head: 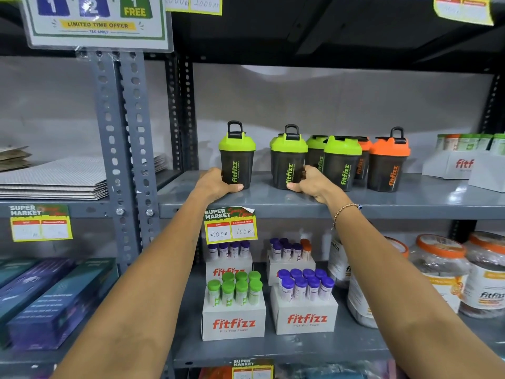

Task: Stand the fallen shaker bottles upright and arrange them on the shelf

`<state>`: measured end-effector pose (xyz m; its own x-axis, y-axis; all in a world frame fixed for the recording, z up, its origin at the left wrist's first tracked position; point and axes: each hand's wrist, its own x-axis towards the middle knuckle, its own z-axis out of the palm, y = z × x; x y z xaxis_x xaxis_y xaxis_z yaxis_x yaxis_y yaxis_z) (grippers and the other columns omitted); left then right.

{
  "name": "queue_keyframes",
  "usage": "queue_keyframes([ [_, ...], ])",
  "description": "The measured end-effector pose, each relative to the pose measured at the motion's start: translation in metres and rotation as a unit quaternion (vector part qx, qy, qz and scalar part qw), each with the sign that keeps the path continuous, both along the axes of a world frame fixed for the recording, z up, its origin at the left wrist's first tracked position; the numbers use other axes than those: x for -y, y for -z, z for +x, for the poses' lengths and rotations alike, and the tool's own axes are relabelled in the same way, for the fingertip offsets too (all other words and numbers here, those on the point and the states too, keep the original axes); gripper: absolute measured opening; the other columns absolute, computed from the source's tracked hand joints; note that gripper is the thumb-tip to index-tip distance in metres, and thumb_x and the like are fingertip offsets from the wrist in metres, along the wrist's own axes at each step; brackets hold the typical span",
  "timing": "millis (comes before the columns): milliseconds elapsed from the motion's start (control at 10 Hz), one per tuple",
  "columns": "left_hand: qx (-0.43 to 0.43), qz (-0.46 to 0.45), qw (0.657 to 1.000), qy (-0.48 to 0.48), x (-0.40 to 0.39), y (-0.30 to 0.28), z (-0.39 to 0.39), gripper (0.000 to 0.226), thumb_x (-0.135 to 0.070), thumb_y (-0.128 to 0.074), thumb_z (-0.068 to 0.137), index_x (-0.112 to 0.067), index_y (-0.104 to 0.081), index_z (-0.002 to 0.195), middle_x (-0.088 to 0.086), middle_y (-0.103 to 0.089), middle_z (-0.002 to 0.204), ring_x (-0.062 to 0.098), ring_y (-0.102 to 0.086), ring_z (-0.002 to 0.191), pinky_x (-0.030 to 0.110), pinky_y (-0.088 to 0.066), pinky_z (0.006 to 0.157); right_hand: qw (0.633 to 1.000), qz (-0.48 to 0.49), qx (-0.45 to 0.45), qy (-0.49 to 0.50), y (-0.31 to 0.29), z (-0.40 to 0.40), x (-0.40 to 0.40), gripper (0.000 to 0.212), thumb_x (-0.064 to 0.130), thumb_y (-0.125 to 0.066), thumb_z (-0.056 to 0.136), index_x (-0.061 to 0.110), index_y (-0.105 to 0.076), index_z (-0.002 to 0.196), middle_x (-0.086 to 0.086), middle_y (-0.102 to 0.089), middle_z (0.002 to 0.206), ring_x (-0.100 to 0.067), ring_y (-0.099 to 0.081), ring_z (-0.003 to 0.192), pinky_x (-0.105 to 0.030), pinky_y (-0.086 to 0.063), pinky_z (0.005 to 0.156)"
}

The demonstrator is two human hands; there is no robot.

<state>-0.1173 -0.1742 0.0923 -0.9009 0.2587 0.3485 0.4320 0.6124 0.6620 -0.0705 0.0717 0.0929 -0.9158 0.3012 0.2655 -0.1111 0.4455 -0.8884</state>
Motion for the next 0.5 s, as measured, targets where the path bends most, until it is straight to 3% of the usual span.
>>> queue_keyframes([
  [300,-0.030,-0.017,0.999,-0.025,0.001,-0.002,0.007,0.052,-0.050,-0.070,0.080,-0.006,-0.061,0.105,0.008,-0.066,0.104,0.023,-0.057,0.094,0.032,-0.043,0.078,0.999,0.000,0.033,-0.001,-0.002,0.007,0.003,0.044,-0.002,-0.069,0.081,0.005,-0.050,0.121,-0.013,-0.063,0.123,-0.027,-0.059,0.115,-0.044,-0.046,0.103],
  [400,-0.081,-0.039,0.993,-0.072,0.004,0.001,0.018,0.063,-0.059,-0.061,0.082,-0.003,-0.053,0.109,0.016,-0.062,0.106,0.031,-0.057,0.100,0.039,-0.047,0.082,0.998,0.032,0.045,0.009,-0.001,0.015,0.004,0.045,0.003,-0.069,0.082,0.004,-0.049,0.122,-0.013,-0.060,0.128,-0.027,-0.058,0.117,-0.044,-0.046,0.103],
  [500,-0.213,0.012,0.968,-0.131,0.010,0.011,0.034,0.072,-0.060,-0.043,0.091,0.001,-0.044,0.130,0.023,-0.055,0.125,0.039,-0.050,0.117,0.049,-0.044,0.094,0.988,0.135,0.000,0.077,0.002,0.031,0.001,0.047,0.009,-0.061,0.089,0.000,-0.046,0.133,-0.017,-0.053,0.137,-0.032,-0.051,0.126,-0.038,-0.041,0.106],
])
